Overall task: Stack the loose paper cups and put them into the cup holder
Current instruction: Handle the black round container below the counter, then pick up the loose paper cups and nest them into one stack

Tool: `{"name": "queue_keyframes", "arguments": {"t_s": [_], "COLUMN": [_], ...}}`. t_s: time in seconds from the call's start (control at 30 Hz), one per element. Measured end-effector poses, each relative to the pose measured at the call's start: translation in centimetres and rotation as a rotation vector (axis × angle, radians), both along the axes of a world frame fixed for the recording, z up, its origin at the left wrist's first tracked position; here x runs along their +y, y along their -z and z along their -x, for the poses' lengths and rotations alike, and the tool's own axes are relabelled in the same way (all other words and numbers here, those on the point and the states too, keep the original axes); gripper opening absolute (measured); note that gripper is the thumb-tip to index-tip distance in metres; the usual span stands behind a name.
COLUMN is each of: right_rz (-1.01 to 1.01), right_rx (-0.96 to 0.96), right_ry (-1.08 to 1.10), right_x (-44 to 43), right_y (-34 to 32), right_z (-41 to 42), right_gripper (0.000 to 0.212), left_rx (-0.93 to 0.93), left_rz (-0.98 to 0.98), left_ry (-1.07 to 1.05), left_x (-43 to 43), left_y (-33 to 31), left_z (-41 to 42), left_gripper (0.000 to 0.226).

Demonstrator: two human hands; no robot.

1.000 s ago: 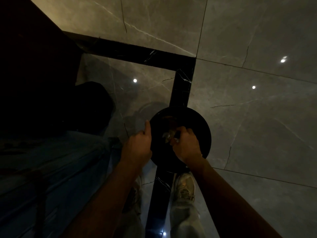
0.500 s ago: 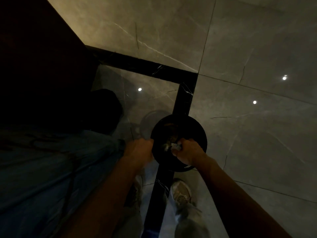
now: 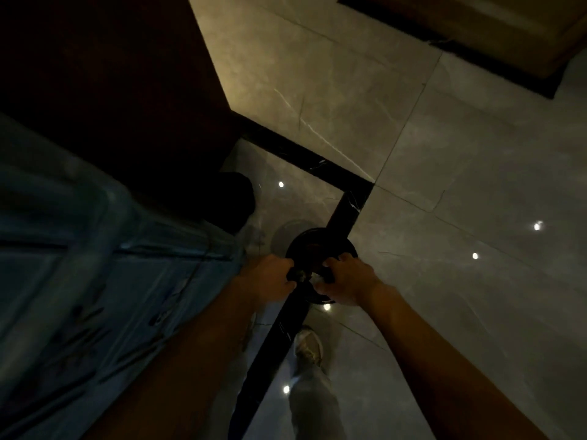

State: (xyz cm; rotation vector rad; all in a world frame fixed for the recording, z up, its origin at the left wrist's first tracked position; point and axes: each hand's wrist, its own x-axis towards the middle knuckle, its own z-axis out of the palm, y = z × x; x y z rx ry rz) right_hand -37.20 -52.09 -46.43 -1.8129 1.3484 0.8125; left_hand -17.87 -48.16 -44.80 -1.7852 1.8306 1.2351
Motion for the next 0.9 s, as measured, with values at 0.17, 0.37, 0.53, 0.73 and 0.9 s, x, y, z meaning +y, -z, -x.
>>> {"name": "queue_keyframes", "arguments": {"t_s": [0.17,0.37,0.53,0.73,0.9], "right_rz": [0.019,0.020,0.024,0.055,0.153], "right_rx": [-0.063,-0.193,-0.235,-0.290,-0.415], "right_ry": [-0.073,-0.116,-0.200,-0.294,-0.358], "right_x": [0.8,2.9,4.9,7.6,11.5], "right_y": [-8.3,-17.6,-23.8,-30.3,-35.0], "right_z": [0.0,-0.6,-2.1,-5.0,-8.3], "right_gripper": [0.077,0.074,0.073,0.071,0.062], "left_rx": [-0.005,0.027,0.066,0.034,-0.023], "left_rz": [0.112,0.203,0.279,0.309,0.445], "left_ry": [-0.146,-0.346,-0.456,-0.561,-0.644], "left_x": [2.6,6.7,11.1,16.8,22.3], "left_y": [-7.6,-16.4,-21.9,-27.5,-32.0], "left_z": [-0.2,-0.1,-0.5,-2.0,-4.5], "left_gripper": [0.034,0.051,0.055,0.054,0.050]}}
